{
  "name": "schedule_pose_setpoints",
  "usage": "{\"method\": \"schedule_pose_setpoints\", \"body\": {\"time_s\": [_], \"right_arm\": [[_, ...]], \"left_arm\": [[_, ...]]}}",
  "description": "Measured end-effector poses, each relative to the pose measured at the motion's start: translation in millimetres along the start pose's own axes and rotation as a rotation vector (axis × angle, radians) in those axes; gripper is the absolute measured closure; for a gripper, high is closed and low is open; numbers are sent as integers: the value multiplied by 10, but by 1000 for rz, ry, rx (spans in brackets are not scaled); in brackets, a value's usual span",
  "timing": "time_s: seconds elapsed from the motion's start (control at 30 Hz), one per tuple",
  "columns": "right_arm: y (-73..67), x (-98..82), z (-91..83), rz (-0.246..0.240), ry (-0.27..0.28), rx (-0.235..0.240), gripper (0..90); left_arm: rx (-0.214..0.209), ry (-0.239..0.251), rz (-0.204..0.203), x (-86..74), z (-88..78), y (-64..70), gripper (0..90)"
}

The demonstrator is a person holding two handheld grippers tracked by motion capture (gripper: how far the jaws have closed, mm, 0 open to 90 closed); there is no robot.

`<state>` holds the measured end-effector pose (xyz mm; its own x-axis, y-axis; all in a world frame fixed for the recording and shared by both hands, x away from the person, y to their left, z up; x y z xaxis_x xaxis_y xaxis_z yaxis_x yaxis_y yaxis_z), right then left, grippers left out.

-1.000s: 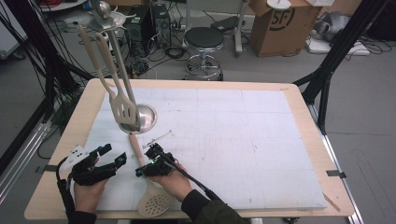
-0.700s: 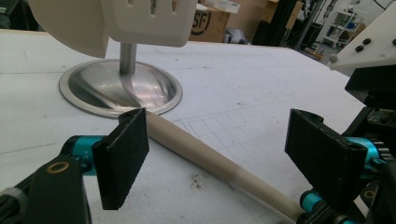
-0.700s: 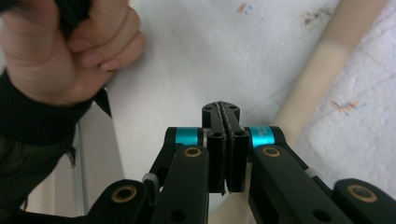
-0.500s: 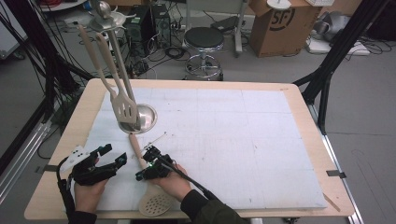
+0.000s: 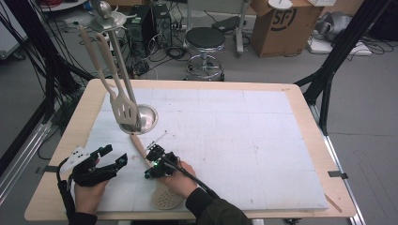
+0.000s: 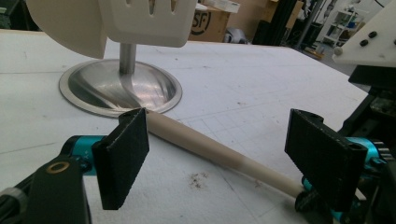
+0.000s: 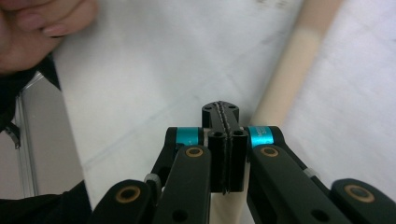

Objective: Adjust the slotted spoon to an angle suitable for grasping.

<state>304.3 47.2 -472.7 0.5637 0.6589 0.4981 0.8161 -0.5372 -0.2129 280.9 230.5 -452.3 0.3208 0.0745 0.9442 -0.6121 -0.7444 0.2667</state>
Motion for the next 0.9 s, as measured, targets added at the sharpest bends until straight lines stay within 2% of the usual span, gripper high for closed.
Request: {"method": "schedule_pose_setpoints", "body": {"time_s": [0.13, 0.2, 0.23, 0.43, 0.57, 0.9], "right_arm": [[144, -27, -55, 20, -5, -21, 900], [195, -33, -70, 30, -8, -8, 900], [210, -34, -75, 43, -11, 0, 900], [289, -39, -104, 31, -27, -12, 900], [379, -48, -139, 43, -40, -32, 900], [544, -65, -197, 78, -46, -42, 900]], "left_arm": [[3, -2, 0, -3, 7, -1, 222], [3, -1, 1, -2, 6, -1, 222], [3, -2, 1, -3, 6, -1, 222], [3, -2, 0, -4, 6, -1, 222], [0, -6, 2, -6, 10, 1, 222], [-3, -8, 4, -8, 11, 4, 222]]}}
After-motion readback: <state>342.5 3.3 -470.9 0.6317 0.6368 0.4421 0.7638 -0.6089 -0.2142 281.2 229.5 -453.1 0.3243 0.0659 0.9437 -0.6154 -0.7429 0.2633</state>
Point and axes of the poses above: each handheld gripper's, and its own axes: z roughly forward along the jaws, x roughly out of its top, y roughly to its right, the point moved 5 cm from there along z, roughly forward along the jaws, and after that the axes turned 8 degrees about -x, right-handed, at the moved point
